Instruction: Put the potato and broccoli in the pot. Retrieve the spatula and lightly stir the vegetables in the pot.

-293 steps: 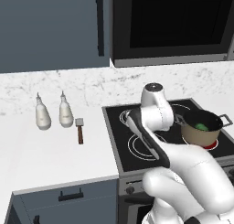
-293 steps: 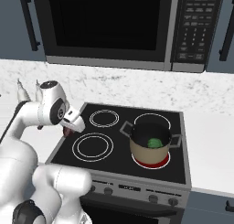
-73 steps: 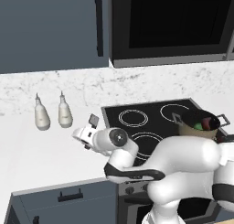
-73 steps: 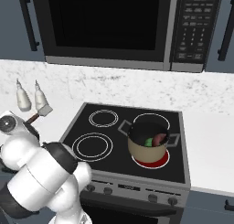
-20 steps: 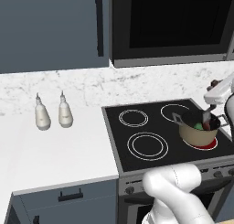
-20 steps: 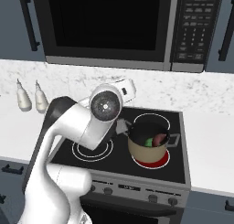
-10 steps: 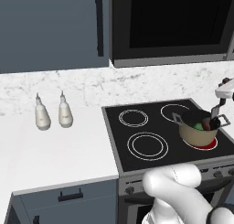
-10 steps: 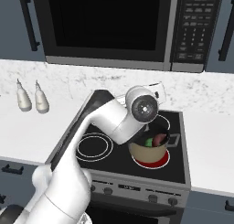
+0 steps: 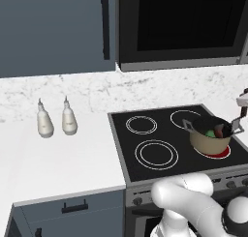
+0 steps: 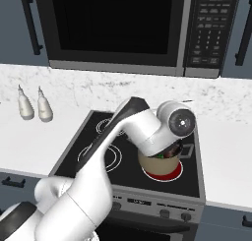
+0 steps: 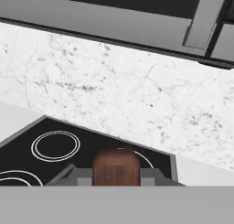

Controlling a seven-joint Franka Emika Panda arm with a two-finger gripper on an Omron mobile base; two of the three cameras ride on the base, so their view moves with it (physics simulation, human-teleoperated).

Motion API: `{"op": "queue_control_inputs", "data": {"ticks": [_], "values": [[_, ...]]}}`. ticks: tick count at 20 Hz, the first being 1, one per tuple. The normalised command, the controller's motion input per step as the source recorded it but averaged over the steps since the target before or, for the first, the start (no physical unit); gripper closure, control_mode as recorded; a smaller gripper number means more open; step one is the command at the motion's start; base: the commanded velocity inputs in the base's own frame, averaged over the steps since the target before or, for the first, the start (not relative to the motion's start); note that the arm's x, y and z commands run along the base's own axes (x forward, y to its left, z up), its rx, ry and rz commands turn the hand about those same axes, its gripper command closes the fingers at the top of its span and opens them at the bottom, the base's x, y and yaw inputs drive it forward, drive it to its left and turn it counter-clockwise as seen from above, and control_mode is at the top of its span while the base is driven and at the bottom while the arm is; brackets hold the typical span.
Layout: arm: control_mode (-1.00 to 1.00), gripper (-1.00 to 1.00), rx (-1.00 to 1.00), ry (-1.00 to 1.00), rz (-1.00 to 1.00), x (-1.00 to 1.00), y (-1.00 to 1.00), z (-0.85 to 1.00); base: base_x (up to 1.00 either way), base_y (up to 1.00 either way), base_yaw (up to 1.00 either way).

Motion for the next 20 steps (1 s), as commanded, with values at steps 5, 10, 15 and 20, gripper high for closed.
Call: {"op": "queue_control_inputs", "data": {"ticks": [5,10,15,20], "values": [[-1.0,1.0,0.02,0.0,0.0,0.09,-0.05,-0.14,0.0,0.0,0.0],[-1.0,1.0,0.05,0.0,0.01,0.24,0.04,0.0,0.0,0.0,0.0],[-1.0,1.0,0.01,0.01,0.0,0.39,0.01,-0.2,0.0,0.0,0.0],[-1.0,1.0,0.0,0.01,0.0,0.38,-0.03,-0.37,0.0,0.0,0.0]]}}
